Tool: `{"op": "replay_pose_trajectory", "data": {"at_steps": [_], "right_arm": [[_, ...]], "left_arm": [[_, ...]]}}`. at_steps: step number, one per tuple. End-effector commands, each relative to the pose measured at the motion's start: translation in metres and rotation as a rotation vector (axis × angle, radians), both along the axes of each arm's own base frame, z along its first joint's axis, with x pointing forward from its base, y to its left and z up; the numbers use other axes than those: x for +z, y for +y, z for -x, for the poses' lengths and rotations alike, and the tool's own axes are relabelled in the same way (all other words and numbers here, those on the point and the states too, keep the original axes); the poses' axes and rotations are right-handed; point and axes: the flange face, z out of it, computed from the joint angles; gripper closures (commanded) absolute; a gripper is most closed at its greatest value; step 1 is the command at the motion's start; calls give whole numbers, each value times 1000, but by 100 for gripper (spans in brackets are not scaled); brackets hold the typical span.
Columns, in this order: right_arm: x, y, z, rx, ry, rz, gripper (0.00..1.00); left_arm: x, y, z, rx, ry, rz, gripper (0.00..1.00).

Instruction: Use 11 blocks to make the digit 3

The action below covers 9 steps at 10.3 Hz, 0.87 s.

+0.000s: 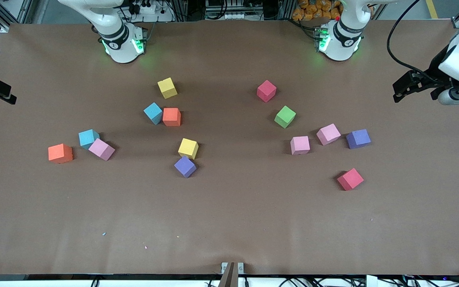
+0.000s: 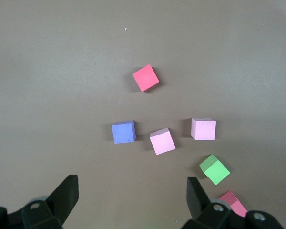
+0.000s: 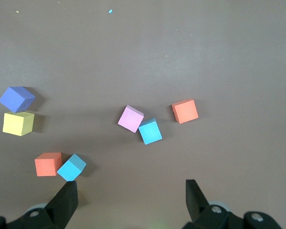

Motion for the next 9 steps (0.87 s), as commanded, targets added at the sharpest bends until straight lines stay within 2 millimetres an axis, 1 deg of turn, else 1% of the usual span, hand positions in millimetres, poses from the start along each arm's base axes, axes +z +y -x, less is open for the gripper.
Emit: {"op": "replay_pose_trajectory", "data": {"at_steps": [1,3,4,5,6,7,8,9], "right_arm": [[3,0,1,-14,-2,-14,0],[3,0,1,-14,-2,-14,0],[3,0,1,-14,-2,-14,0],[3,-1,1,-15,0,-14,0],[4,-1,2,-15,0,-14,0],[8,0,2,-12,-6,-14,0],[13,1,4,-12,-15,-13,0],[16,4,7,-8,-20,-18,0]], "left_arm": [[6,0,2,-15,3,-9,0],[8,-9,3,-22,-3,-15,0],[7,-10,3,-27,0,-9,0],[0,-17,3,-53,15,-11,0],[-12,-40,7,-78,37,-15,0],[-21,-52,5,-98,51,-16,0],[-28,-75,9,-140,52,-18,0],[-43,-101,15,-170,58,-24,0]]}}
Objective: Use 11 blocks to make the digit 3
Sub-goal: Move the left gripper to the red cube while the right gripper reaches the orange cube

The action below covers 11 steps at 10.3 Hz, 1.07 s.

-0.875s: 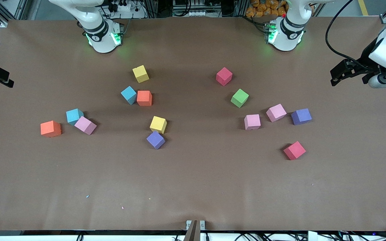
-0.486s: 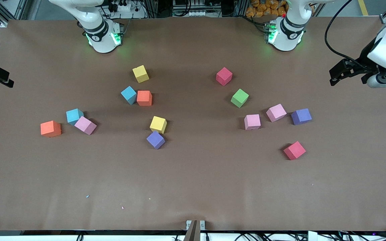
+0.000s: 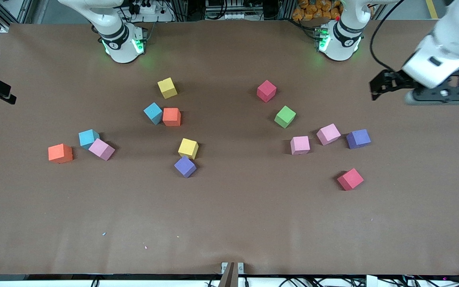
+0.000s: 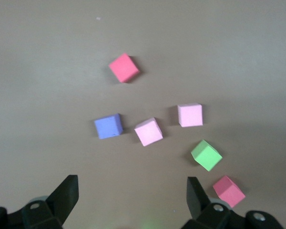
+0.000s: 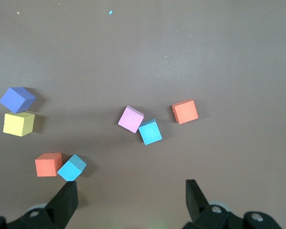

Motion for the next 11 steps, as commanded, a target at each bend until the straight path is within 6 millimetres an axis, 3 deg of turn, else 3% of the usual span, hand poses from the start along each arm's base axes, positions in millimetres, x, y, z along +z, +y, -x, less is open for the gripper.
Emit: {"op": "replay_pose_trajectory", "data": {"at_steps": [1,3,6,7,8,11], "right_arm": [[16,7,8,-2,-18,-28,0],[11,11,7,10,-1,-29,0],[-9,37,4,58,48,-32,0],[-12,56,5,90,55,-31,0],[-20,63,2,102,51,-31,0],[-55,96,-1,157,73,-43,0]], "left_arm": [[-30,-52,15,21,-1,-17,0],[-60,-106,40,59,21,-36,0],[-114,-152,77,122,51,-64,0],[-128,-161,86,200,59,-44,0],[-139,-168,94,266,77,-29,0],[-175,-170,108,388,141,-17,0]]}}
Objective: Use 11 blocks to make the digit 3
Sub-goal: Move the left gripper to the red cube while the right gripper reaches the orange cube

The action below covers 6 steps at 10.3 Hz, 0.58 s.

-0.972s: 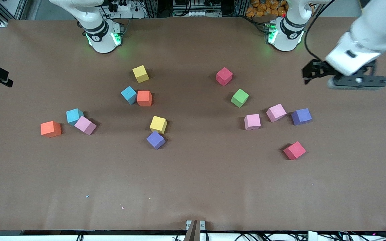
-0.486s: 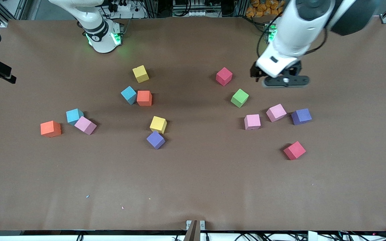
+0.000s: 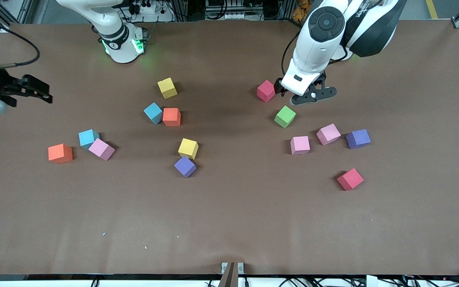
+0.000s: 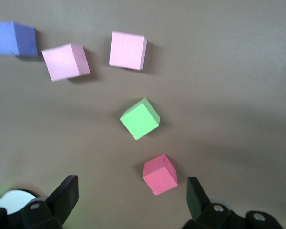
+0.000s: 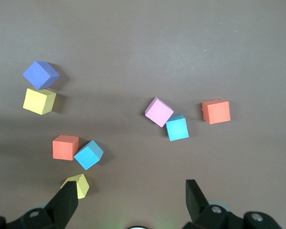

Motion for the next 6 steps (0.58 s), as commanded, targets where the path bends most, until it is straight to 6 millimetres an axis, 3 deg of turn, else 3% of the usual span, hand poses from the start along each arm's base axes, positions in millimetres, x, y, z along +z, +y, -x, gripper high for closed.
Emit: {"op": "replay_pose_trajectory", "data": {"at_steps": [1,2,4,6], "right_arm": [[-33,21,2,22,10,-40,0],[-50,24,1,23,15,-46,0],[-82,52,0,64,-11,-47,0],[-117,90,7,41,-16,-36,0]], "left_arm": [[-31,-7,25,81,5,-2,0],[-46,-14,36,116,-3,-9,0],[-78,-15,52,127,-10,-9,0],[-122,-21,87,180,-49,15,0]]}}
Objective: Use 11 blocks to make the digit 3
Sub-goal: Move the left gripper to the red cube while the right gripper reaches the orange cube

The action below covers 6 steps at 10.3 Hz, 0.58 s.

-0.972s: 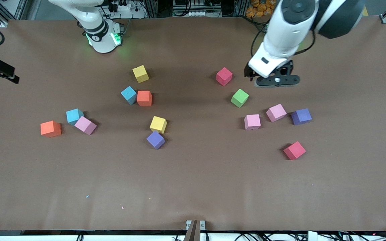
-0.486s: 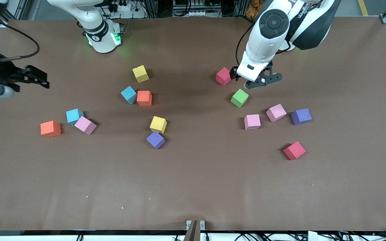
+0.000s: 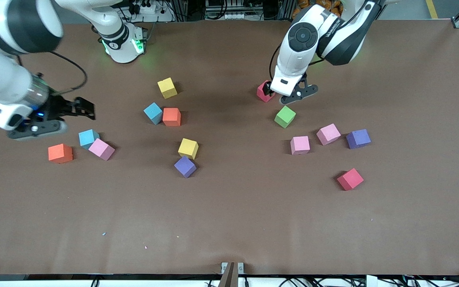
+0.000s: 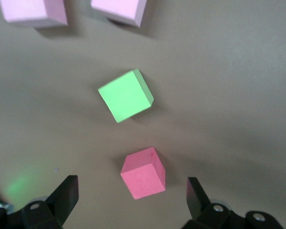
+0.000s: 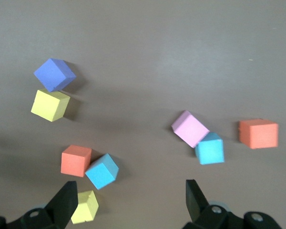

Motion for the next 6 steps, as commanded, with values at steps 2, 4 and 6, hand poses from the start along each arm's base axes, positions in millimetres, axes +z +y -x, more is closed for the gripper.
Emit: {"op": "replay_pose_trajectory", "data": {"at_steps": [2,4,6], "right_arm": [[-49,49,24,11,9,1,0],[-85,52,36,-12,17,7,0],[-114,71,54,-32,-12,6,0]], "left_arm": [[-32,4,28,221,-17,-7,0],[-48,10,37,288,23,12,0],[-68,1,62,269,-12,37,0]]}}
